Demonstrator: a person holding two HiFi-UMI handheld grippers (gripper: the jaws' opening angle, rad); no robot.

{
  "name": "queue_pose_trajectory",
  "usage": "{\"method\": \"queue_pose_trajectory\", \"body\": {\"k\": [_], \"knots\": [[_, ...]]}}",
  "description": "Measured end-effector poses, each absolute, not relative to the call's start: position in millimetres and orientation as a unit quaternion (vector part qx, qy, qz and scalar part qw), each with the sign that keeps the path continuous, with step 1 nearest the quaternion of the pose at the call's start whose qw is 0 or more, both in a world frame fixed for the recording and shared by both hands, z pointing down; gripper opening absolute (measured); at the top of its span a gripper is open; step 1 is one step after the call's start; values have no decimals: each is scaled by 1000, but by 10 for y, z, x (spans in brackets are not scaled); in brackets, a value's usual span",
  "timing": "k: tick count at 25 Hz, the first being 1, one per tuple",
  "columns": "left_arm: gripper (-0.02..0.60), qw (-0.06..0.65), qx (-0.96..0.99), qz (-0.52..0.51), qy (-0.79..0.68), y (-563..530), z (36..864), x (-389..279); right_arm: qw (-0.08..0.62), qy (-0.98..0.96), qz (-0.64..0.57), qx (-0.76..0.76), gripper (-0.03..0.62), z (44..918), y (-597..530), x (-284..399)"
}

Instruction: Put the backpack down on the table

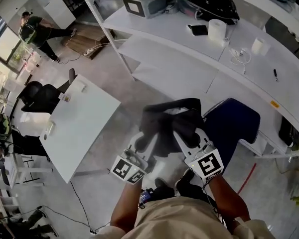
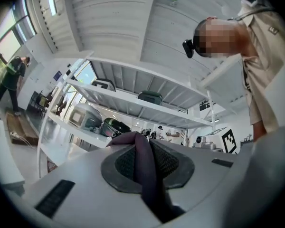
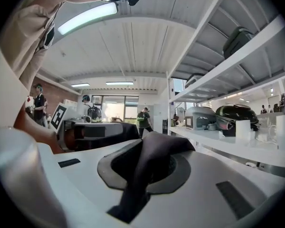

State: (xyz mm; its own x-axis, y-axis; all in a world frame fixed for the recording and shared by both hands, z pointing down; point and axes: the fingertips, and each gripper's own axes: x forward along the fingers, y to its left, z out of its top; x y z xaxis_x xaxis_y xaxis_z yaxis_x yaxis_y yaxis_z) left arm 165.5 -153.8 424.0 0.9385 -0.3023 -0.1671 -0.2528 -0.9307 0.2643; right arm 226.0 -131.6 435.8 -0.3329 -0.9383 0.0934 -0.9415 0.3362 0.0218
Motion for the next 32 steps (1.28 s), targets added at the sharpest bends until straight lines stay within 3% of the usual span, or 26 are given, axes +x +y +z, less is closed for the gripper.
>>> {"method": "queue_pose_trajectory", "body": {"k": [17, 32], "knots": [[52, 10, 956, -146, -254, -2202, 3321, -937, 27, -876, -76, 476, 60, 3415, -2271, -268], [52, -72, 900, -168, -396, -2769, 2679, -2628, -3, -933, -117, 340, 61, 2805, -3072, -2013]]}}
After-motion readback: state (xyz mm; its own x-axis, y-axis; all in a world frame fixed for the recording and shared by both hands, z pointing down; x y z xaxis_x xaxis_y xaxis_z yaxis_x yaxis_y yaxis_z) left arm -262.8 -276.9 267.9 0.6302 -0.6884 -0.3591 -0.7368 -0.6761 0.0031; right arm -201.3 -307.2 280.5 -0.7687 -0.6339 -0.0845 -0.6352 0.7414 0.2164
